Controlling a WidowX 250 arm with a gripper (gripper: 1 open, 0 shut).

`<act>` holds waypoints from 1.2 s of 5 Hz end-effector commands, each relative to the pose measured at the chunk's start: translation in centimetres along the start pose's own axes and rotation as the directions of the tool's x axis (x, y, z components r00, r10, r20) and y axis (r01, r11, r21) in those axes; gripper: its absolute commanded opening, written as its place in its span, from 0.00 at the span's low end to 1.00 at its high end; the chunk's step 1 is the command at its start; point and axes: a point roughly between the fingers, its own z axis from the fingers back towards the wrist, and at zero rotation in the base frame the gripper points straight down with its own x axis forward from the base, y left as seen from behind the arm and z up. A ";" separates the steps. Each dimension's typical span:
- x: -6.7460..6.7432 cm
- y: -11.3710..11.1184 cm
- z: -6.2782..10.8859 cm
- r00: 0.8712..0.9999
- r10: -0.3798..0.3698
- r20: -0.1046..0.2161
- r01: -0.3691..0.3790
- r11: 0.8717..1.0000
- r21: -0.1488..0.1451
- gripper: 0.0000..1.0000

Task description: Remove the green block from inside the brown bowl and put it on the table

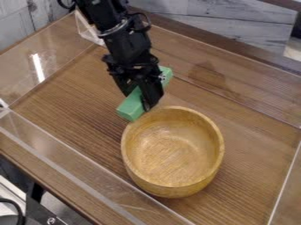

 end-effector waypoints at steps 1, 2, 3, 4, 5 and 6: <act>1.2 0.4 1.3 0.999 -0.012 0.052 0.011 1.000 0.016 0.00; 1.3 0.4 1.4 0.998 -0.012 0.055 0.012 1.000 0.013 0.00; 0.8 0.8 1.8 0.999 -0.012 0.048 0.012 1.000 0.016 0.00; 0.1 1.3 2.1 0.999 -0.012 0.036 0.012 1.000 0.022 0.00; -0.4 1.8 2.4 0.999 -0.013 0.030 0.013 1.000 0.026 0.00; -1.0 2.5 2.7 1.000 -0.014 0.024 0.013 0.999 0.033 0.00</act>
